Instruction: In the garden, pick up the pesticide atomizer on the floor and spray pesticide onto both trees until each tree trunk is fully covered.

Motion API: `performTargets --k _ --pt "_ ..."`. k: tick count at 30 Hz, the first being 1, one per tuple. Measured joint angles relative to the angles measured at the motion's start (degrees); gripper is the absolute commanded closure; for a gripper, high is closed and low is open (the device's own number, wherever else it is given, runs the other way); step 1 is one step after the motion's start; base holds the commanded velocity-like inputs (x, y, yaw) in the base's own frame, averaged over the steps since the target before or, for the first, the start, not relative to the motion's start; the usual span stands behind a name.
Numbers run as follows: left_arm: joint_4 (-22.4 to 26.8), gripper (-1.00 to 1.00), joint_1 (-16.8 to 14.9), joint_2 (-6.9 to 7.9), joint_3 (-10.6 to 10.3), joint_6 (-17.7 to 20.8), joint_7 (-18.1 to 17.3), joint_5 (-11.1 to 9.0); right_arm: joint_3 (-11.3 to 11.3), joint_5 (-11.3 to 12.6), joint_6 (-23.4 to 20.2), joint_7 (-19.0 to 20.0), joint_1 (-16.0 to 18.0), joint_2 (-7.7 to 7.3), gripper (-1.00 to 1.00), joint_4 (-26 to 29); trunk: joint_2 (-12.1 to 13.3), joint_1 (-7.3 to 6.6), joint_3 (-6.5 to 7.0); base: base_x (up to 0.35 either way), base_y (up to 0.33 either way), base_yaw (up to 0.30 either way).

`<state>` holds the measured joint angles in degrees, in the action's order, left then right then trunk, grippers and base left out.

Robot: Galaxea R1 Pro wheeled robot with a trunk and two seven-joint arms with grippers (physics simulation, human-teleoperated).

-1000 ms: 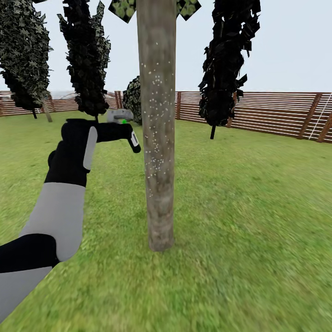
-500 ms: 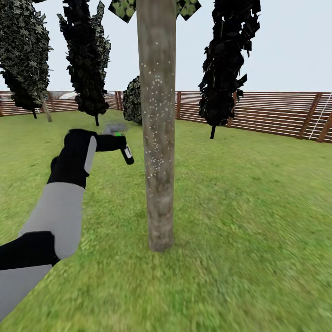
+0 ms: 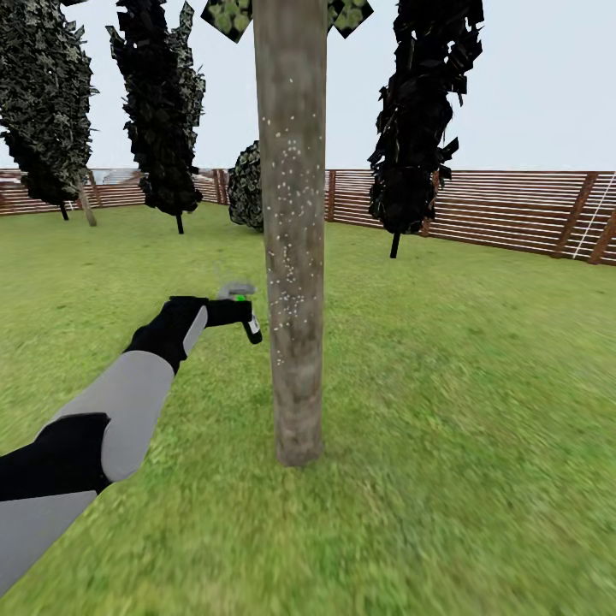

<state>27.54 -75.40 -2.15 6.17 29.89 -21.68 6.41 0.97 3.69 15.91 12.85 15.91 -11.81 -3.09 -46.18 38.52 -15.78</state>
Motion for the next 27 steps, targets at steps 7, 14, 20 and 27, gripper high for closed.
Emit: performTargets --k 7,14,20,27 --pt "-3.6 1.00 0.0 0.02 0.0 -3.9 0.1 0.0 0.0 0.0 0.0 0.1 0.0 0.00 -1.00 0.0 0.0 0.00 0.00 0.000 0.000 0.000" --pt "-9.3 1.00 0.0 0.18 -0.1 -8.0 1.5 0.2 -0.1 0.1 0.0 0.0 0.0 -0.06 -1.00 0.0 0.0 0.00 0.00 0.000 0.000 0.000" --pt "-18.0 1.00 0.0 -0.05 -0.1 -17.1 11.7 -0.2 -0.1 0.1 0.1 0.0 0.0 -0.06 -1.00 0.0 0.0 0.00 0.00 0.000 0.000 0.000" --pt "-25.1 1.00 0.0 -0.13 -0.1 -24.4 12.7 -0.2 0.0 0.1 0.0 0.0 0.0 -0.06 -1.00 0.0 0.0 0.00 0.00 0.000 0.000 0.000"
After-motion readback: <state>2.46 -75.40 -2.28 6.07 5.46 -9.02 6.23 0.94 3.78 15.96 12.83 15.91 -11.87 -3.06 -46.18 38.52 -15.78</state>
